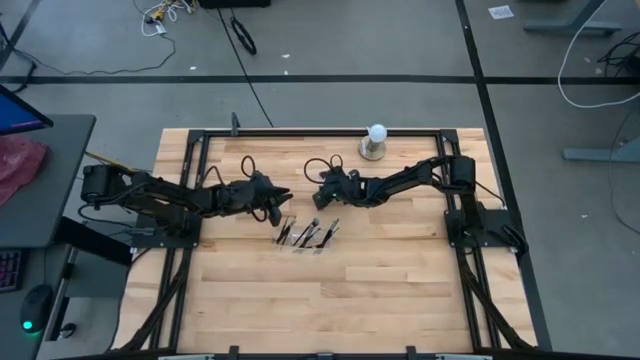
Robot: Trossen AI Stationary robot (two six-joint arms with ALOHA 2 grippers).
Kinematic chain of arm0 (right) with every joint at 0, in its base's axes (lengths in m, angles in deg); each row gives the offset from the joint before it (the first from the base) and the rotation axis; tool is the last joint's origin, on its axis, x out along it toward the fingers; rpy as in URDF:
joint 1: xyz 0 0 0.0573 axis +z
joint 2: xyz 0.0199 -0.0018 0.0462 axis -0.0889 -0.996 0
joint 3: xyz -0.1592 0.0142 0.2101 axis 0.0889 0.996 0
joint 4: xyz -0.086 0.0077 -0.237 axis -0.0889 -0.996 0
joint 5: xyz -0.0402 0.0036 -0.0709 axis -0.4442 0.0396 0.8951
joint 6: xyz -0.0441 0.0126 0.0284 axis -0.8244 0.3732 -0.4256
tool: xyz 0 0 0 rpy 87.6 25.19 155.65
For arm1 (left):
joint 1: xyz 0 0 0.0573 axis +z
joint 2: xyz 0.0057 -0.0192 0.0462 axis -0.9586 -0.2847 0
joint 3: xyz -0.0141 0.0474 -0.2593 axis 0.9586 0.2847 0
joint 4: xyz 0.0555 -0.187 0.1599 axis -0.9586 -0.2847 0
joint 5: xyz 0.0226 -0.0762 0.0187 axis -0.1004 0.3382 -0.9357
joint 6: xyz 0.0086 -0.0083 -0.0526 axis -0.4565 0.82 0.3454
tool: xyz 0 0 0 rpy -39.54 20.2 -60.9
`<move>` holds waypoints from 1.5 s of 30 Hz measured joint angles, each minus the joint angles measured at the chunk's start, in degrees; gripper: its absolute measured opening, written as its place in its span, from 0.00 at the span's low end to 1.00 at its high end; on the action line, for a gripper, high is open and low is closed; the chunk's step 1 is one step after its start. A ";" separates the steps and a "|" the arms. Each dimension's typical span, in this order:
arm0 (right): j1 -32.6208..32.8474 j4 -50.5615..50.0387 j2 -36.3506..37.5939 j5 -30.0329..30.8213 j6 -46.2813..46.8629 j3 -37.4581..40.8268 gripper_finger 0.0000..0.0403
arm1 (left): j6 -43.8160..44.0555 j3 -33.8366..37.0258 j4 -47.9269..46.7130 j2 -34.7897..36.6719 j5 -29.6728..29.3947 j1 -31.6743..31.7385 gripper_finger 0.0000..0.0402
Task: Put items in baskets/containers
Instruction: Put the highlighter brush into the transparent organizer
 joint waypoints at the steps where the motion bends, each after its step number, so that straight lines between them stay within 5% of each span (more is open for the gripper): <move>1: 0.05 -0.54 0.00 0.13 -0.38 -0.03 0.50 | 0.04 0.00 -0.01 0.00 0.00 0.00 0.22; 17: 2.86 -7.42 3.26 -0.62 -8.18 0.56 0.41 | -0.38 -0.01 -0.04 0.00 -0.03 -5.62 0.22; 25: 0.80 -2.53 3.45 -5.39 -13.16 3.64 0.35 | -0.44 -0.01 -0.04 0.00 -0.03 -7.78 0.22; 38: 0.58 15.34 3.82 -5.72 -18.88 14.30 0.04 | -0.38 -0.01 0.08 0.00 -0.05 -8.02 0.22; 45: 1.54 16.28 3.82 -3.82 -19.84 14.73 0.03 | -0.43 -0.03 2.12 0.00 -0.05 -8.02 0.22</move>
